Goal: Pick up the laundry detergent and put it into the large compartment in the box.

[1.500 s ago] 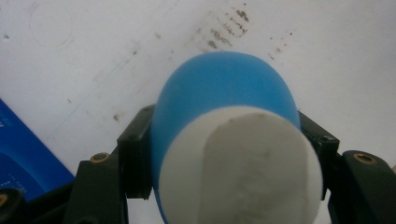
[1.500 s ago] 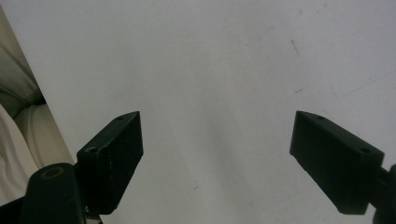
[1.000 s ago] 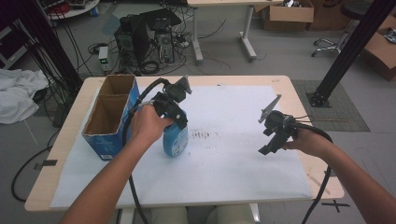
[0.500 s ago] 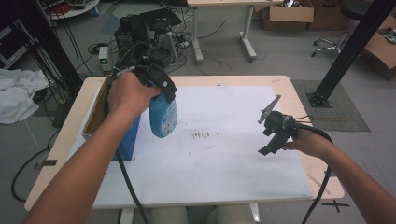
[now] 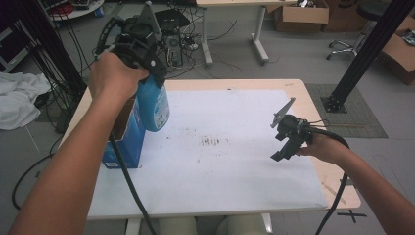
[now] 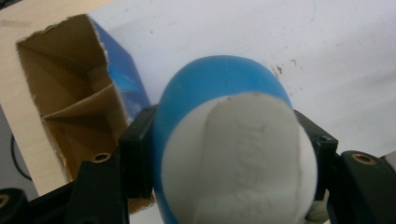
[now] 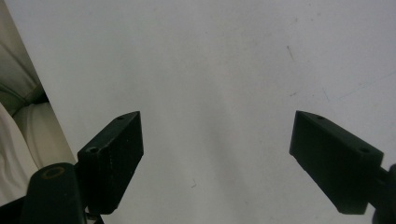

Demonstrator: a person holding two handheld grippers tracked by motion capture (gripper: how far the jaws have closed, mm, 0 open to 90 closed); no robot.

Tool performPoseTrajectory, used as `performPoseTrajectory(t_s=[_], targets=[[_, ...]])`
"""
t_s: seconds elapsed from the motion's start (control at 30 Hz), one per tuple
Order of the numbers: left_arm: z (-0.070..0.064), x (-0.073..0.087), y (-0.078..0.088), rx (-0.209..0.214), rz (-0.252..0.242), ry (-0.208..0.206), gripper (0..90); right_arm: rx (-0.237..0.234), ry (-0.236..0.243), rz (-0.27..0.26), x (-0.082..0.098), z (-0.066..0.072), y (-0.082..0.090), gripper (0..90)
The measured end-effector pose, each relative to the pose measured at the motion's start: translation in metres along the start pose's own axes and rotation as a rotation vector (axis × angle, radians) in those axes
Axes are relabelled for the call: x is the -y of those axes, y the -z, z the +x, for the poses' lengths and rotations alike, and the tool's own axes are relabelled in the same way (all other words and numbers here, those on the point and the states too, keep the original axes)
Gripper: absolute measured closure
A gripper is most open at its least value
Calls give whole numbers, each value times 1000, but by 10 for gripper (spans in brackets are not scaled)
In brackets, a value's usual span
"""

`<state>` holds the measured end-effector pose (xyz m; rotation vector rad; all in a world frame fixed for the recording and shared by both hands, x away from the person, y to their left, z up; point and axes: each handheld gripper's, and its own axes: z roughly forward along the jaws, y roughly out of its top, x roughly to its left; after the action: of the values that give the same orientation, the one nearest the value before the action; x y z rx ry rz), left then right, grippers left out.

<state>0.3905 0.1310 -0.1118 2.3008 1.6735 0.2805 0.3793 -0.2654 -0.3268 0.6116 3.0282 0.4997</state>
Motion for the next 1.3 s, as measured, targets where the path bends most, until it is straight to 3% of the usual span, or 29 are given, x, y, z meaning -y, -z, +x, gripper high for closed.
performPoseTrajectory(t_s=[0.2, 0.6, 1.0, 1.3], targets=[[20, 2, 13, -17, 2, 56, 379, 1, 0, 2, 1, 0, 0, 174], [57, 11, 30, -61, -41, 174, 380, 2, -1, -4, 0, -1, 0, 174], [77, 18, 27, -121, -57, 245, 380, 3, 4, 5, -1, -2, -1, 175], [89, 27, 12, -147, -58, 262, 380, 4, -10, 9, 0, -2, -1, 175]])
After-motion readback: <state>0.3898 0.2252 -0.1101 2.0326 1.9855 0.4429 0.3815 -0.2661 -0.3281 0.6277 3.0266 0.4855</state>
